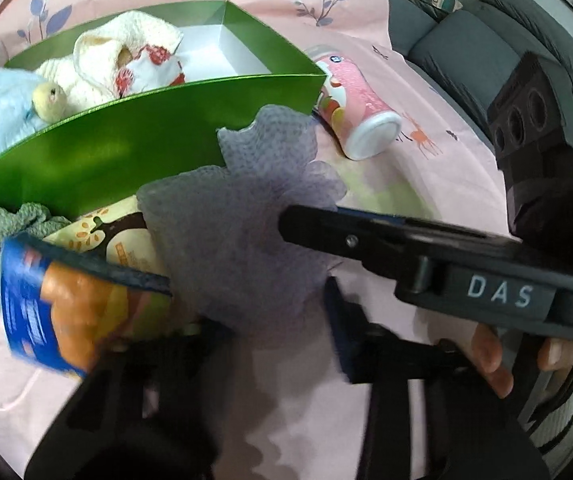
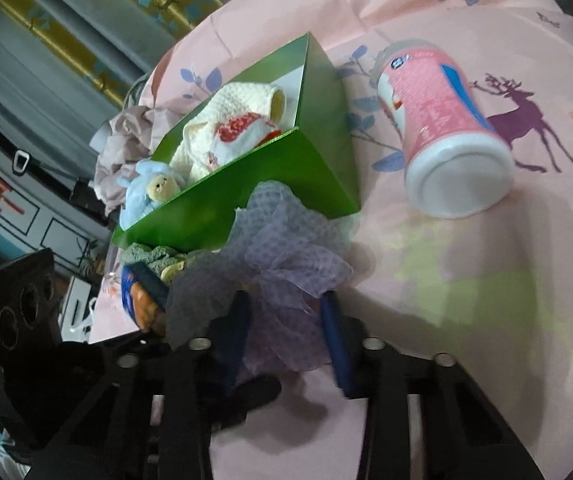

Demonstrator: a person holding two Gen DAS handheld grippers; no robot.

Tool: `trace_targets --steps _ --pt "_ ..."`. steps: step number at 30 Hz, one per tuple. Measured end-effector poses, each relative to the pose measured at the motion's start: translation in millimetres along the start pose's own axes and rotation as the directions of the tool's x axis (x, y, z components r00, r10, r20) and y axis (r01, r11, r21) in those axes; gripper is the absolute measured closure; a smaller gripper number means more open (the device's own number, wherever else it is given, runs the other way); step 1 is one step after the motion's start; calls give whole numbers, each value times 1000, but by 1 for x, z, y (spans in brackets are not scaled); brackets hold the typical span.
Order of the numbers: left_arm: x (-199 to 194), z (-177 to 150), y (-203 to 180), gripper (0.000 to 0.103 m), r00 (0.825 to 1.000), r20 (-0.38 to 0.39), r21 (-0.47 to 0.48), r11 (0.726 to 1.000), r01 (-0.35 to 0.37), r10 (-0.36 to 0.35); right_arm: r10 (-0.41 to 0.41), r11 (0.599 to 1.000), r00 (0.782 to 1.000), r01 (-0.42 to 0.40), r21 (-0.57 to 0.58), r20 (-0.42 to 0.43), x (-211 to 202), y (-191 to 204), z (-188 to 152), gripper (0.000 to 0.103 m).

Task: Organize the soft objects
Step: 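Grasp the lavender mesh bath puff with the right gripper and lift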

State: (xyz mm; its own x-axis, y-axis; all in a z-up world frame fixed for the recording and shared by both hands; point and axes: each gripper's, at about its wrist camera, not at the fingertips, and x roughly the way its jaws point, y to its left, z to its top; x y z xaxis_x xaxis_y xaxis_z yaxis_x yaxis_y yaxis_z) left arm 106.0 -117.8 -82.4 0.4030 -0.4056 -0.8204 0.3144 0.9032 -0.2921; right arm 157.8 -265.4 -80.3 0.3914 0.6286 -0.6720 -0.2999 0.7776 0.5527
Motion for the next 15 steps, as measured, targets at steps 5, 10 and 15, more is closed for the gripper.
trace_targets --steps 5,10,15 --pt "-11 -2 7 90 999 34 -26 999 35 -34 -5 1000 1000 5 -18 13 0 4 -4 90" --pt "-34 -5 5 90 995 82 -26 998 53 -50 -31 996 998 37 -87 63 -18 24 -10 91" --pt "-64 -10 5 90 988 147 -33 998 58 -53 -58 981 992 77 -176 111 -37 54 -17 91"
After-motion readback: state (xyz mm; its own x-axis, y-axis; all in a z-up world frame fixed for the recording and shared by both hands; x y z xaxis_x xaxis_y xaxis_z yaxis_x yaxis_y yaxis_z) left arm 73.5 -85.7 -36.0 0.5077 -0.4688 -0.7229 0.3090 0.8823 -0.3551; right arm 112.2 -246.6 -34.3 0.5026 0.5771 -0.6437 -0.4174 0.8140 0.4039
